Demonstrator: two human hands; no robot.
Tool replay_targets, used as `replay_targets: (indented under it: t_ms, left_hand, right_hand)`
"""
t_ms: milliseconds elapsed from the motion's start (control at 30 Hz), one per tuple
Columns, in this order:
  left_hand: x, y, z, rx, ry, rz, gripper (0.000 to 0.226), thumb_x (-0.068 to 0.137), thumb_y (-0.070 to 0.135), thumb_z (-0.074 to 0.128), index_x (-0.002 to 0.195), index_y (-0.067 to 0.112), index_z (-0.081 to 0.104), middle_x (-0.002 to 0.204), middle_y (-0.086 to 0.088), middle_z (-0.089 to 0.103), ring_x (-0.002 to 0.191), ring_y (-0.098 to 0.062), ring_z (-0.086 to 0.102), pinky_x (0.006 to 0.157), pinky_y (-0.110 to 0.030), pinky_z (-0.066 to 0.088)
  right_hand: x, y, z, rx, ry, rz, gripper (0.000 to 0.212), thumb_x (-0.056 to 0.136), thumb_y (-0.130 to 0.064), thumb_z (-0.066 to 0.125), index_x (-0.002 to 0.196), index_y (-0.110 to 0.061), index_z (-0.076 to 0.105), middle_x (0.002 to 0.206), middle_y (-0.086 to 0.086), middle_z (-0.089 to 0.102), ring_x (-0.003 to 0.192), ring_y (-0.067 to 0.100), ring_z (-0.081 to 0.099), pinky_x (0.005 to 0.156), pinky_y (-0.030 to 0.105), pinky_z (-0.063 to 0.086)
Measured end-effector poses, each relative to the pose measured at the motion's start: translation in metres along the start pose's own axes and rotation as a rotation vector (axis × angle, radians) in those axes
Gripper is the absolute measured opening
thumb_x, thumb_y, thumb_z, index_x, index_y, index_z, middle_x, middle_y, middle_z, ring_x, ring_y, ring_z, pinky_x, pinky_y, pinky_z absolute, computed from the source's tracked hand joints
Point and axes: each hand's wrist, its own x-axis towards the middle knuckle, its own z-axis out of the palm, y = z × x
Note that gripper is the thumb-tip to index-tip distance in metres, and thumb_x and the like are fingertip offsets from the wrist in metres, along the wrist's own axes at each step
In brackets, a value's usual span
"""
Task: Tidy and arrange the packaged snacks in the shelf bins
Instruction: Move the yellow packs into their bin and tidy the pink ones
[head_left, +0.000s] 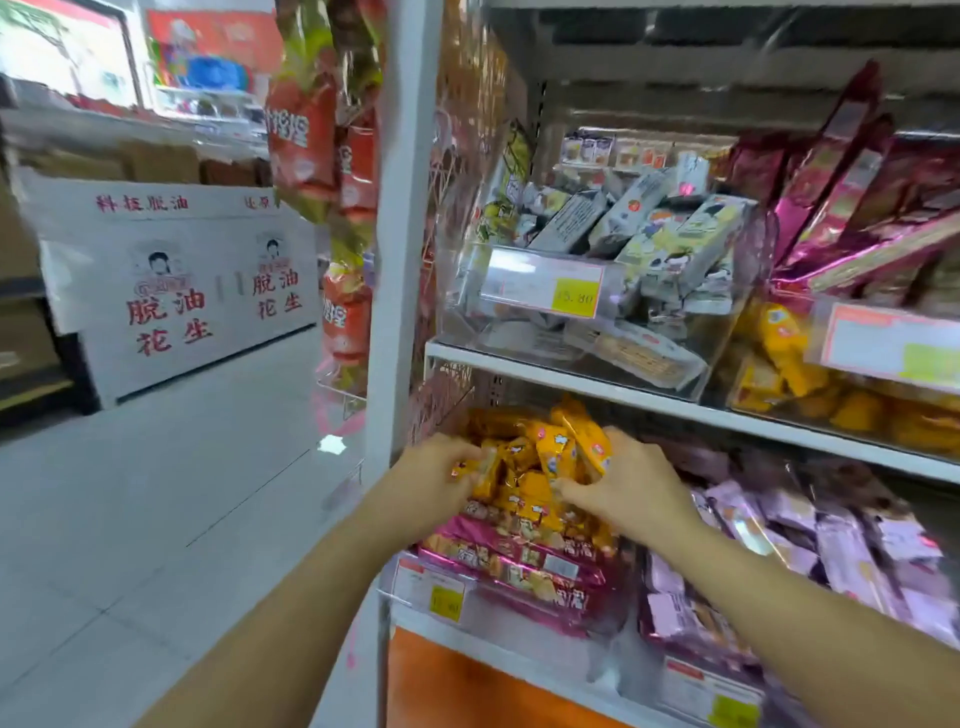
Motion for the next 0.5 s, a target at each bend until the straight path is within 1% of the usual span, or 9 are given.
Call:
replay_targets:
  t_ms: [67,100,133,167,233,267,333,433,500]
  left_hand:
    - [0.012,-0.01,0.019,-0.042,0.032,-0.019,0.033,0.096,0.024,0.052,0.128,0.024,0.058,0.136,-0.001,0.049,0.122,-0.013,0.048,0.096,-0.017,0.031]
    - [0.017,-0.012,0.028,-0.061,0.045,-0.026,0.033,0.096,0.023,0.053,0.129,0.025,0.058,0.137,-0.001,0.046,0.123,-0.014,0.046,0.097,-0.017,0.03]
    - [0.021,-0.013,0.037,-0.08,0.054,-0.033,0.034,0.095,0.022,0.054,0.129,0.026,0.058,0.138,0.0,0.043,0.123,-0.014,0.046,0.099,-0.019,0.03]
    - [0.025,-0.013,0.046,-0.098,0.06,-0.039,0.036,0.095,0.021,0.055,0.13,0.027,0.057,0.14,0.002,0.04,0.124,-0.014,0.045,0.099,-0.019,0.03]
    - [0.032,-0.015,0.063,-0.108,0.073,-0.037,0.039,0.094,0.018,0.056,0.131,0.028,0.056,0.142,0.003,0.037,0.128,-0.015,0.042,0.102,-0.02,0.031]
    - [0.035,-0.016,0.069,-0.097,0.081,-0.039,0.04,0.093,0.015,0.056,0.131,0.028,0.056,0.144,0.003,0.036,0.13,-0.016,0.04,0.104,-0.023,0.033]
    - [0.04,-0.02,0.077,-0.077,0.099,-0.064,0.04,0.092,0.011,0.056,0.13,0.025,0.057,0.145,0.003,0.036,0.131,-0.017,0.039,0.106,-0.029,0.037]
    - [0.045,-0.025,0.079,-0.101,0.168,-0.078,0.037,0.091,0.006,0.057,0.126,0.017,0.062,0.139,-0.001,0.042,0.121,-0.018,0.048,0.102,-0.024,0.037]
    - [0.046,-0.025,0.078,-0.114,0.234,-0.076,0.034,0.09,0.006,0.057,0.123,0.014,0.064,0.132,-0.003,0.048,0.112,-0.019,0.053,0.098,-0.023,0.04]
  right_hand:
    - [0.009,0.001,0.007,-0.001,0.049,0.068,0.04,0.07,-0.05,0.073,0.08,-0.016,0.054,0.066,0.001,0.059,0.069,0.025,0.059,0.054,0.034,0.042]
    - [0.014,0.002,0.011,0.013,0.064,0.092,0.042,0.073,-0.048,0.072,0.086,-0.011,0.057,0.068,0.008,0.062,0.07,0.028,0.061,0.058,0.037,0.047]
    - [0.018,0.001,0.015,0.036,0.073,0.112,0.049,0.076,-0.046,0.071,0.097,-0.004,0.059,0.074,0.015,0.065,0.074,0.032,0.062,0.063,0.039,0.05]
    - [0.022,0.001,0.02,0.058,0.076,0.127,0.056,0.079,-0.046,0.069,0.109,0.0,0.057,0.08,0.019,0.067,0.078,0.034,0.063,0.068,0.04,0.052]
    - [0.029,0.003,0.03,0.043,0.073,0.127,0.061,0.083,-0.052,0.062,0.123,-0.007,0.049,0.079,0.014,0.067,0.079,0.034,0.063,0.069,0.039,0.052]
    - [0.032,0.003,0.035,0.018,0.064,0.128,0.06,0.084,-0.055,0.058,0.124,-0.01,0.048,0.077,0.011,0.066,0.078,0.032,0.062,0.068,0.038,0.052]
    - [0.039,0.001,0.041,-0.027,0.037,0.158,0.061,0.086,-0.06,0.052,0.12,-0.009,0.052,0.082,0.009,0.067,0.082,0.032,0.063,0.071,0.037,0.052]
    - [0.046,-0.004,0.045,-0.029,0.008,0.169,0.063,0.087,-0.061,0.049,0.117,-0.007,0.056,0.091,0.012,0.068,0.088,0.033,0.062,0.077,0.037,0.052]
    - [0.047,-0.008,0.047,-0.001,-0.014,0.161,0.064,0.086,-0.061,0.052,0.115,-0.004,0.058,0.094,0.013,0.068,0.088,0.032,0.062,0.077,0.036,0.051]
